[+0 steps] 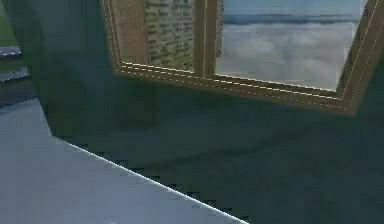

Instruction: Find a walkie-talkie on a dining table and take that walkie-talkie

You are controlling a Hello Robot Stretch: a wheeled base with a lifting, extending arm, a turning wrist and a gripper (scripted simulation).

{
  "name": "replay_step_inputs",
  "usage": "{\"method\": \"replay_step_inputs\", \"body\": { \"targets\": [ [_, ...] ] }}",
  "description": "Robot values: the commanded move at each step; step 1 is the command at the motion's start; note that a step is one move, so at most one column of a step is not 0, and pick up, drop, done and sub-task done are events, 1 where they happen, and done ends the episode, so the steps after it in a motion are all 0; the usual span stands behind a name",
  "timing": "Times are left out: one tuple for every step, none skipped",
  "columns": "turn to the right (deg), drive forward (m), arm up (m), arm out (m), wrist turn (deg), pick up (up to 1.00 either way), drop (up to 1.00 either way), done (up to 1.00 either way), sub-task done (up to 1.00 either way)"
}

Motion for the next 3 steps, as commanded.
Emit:
{"method": "replay_step_inputs", "body": {
  "targets": [
    [-39.0,0.0,0.0,0.0,0.0,0.0,0.0,0.0,0.0],
    [0.0,0.9,0.0,0.0,0.0,0.0,0.0,0.0,0.0],
    [-6.0,0.0,0.0,0.0,0.0,0.0,0.0,0.0,0.0]
  ]
}}
